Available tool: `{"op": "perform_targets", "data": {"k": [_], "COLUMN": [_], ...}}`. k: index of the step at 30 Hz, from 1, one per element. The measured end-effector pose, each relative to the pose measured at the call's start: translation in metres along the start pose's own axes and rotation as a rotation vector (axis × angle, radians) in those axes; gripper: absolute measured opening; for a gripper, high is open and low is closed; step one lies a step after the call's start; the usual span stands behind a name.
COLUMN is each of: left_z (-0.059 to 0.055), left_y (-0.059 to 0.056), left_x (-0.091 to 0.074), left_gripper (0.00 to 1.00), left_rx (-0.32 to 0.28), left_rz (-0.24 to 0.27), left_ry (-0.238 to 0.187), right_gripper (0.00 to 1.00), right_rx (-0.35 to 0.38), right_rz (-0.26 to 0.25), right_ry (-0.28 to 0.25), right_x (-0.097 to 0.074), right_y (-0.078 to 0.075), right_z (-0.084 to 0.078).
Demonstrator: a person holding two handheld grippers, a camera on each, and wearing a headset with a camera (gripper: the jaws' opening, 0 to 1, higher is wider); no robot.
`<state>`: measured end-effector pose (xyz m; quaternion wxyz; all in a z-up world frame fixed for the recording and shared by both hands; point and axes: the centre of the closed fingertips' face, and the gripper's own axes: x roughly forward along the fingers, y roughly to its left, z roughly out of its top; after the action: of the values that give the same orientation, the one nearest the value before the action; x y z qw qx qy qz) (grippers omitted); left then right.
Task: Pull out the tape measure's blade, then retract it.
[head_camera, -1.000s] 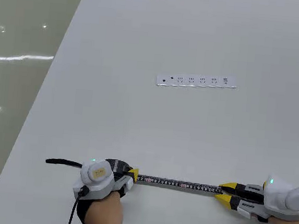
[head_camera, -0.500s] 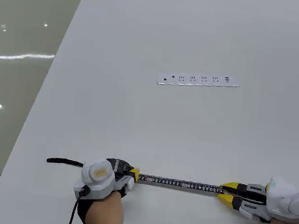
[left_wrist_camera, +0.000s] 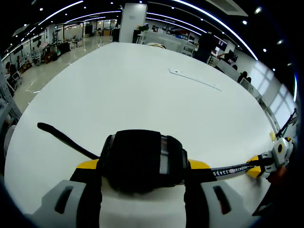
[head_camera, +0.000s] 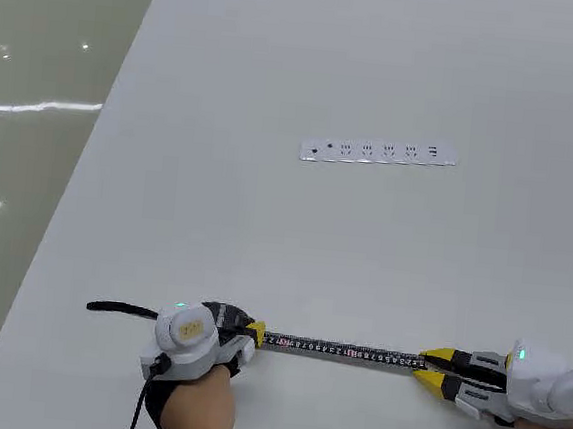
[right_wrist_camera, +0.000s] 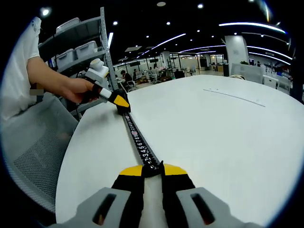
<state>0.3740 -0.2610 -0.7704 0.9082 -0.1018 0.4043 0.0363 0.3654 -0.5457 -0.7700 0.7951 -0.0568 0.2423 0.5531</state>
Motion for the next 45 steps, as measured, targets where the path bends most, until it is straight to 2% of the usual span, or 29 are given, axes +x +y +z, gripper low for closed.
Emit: {"op": "perform_targets", "data": {"k": [9,19,45], "left_z": [0.0,-0.001,-0.002], "left_y": [-0.001,0.0,0.0], "left_x": [-0.001,0.0,0.001], "left_gripper": [0.67,0.67,0.68], "left_rx": [-0.007,-0.004,-0.008], "left_rz": [-0.005,-0.009,-0.01], "left_ry": [0.01,0.012,0.017], "right_gripper": [0.12,0.12,0.12], "right_rx": [-0.035,-0.034,-0.027], "right_rz": [0.017,0.035,0.063], "right_ry": [0.014,0.006,-0.002], "right_x": [0.005,0.019,0.036], "right_y": [0.005,0.009,0.017], "right_z": [0.001,0.008,0.013]}}
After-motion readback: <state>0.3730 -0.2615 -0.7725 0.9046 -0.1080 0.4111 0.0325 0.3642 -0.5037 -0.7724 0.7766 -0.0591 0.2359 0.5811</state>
